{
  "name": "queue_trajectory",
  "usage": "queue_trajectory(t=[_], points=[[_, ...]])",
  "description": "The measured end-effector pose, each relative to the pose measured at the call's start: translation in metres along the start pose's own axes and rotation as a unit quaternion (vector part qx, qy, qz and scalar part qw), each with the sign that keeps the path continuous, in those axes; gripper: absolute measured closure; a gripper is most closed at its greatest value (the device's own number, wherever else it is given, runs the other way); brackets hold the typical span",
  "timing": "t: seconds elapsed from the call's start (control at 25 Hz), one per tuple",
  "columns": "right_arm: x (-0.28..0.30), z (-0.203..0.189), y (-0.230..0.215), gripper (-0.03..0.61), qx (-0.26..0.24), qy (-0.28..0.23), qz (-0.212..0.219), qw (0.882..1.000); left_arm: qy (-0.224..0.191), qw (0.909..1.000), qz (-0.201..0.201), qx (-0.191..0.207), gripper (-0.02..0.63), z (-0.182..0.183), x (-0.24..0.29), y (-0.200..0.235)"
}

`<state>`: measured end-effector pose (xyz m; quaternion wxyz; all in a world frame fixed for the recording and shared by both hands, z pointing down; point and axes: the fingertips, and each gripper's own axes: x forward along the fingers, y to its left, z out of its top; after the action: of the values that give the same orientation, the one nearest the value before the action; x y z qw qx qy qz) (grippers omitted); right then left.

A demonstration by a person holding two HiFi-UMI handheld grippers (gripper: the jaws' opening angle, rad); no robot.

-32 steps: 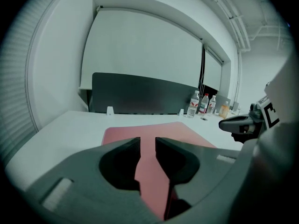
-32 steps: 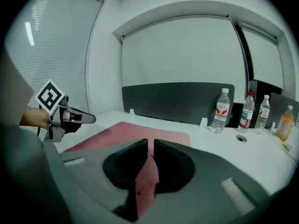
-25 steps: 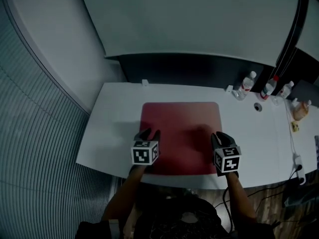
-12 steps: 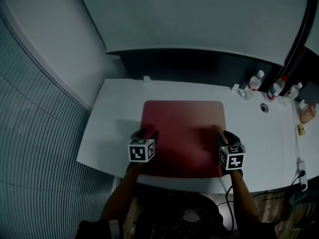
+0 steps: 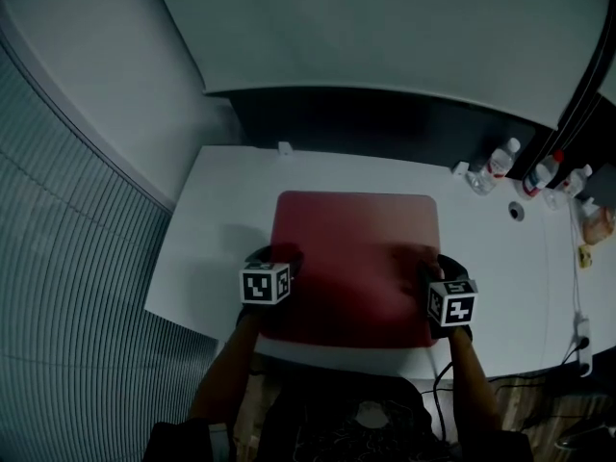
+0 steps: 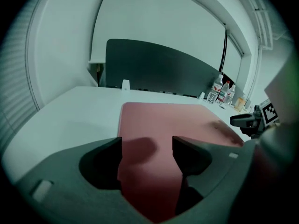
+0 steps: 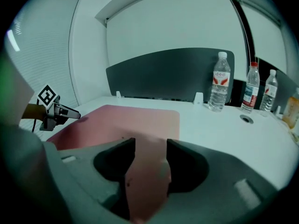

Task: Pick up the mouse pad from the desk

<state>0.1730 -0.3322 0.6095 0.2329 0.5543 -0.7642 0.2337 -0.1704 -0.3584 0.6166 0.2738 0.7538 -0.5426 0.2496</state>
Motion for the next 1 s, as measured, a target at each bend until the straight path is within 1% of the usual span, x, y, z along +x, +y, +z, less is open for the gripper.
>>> queue_trajectory(t=[0.12,0.4,0.64,0.8,0.92,1.0], points=[[0.006,-0.006,-0.003,0.353,0.012,0.008,0.007,1.0,0.011,0.9999,-0.002,-0.001,0.274,-0.003,0.007,0.003],[0.017,-0.017,-0.012,0.313,0.023,0.031,0.004,0.999,0.034,0.9994,-0.003,0.009,0.224,-0.006,0.02,0.009],[0.024,-0.022,-0.016,0.276,0.035,0.046,0.003,0.998,0.054,0.9984,-0.016,0.009,0.172,-0.013,0.026,0.011],[0.027,-0.022,-0.016,0.262,0.036,0.057,0.007,0.998,0.058,0.998,-0.013,0.018,0.159,-0.014,0.027,0.009],[0.027,-0.021,-0.017,0.262,0.018,0.061,-0.004,0.998,0.058,0.9977,-0.005,0.034,0.158,-0.016,0.03,0.009],[0.026,-0.022,-0.018,0.262,0.019,0.065,-0.009,0.998,0.053,0.9979,-0.003,0.037,0.158,-0.016,0.03,0.007]])
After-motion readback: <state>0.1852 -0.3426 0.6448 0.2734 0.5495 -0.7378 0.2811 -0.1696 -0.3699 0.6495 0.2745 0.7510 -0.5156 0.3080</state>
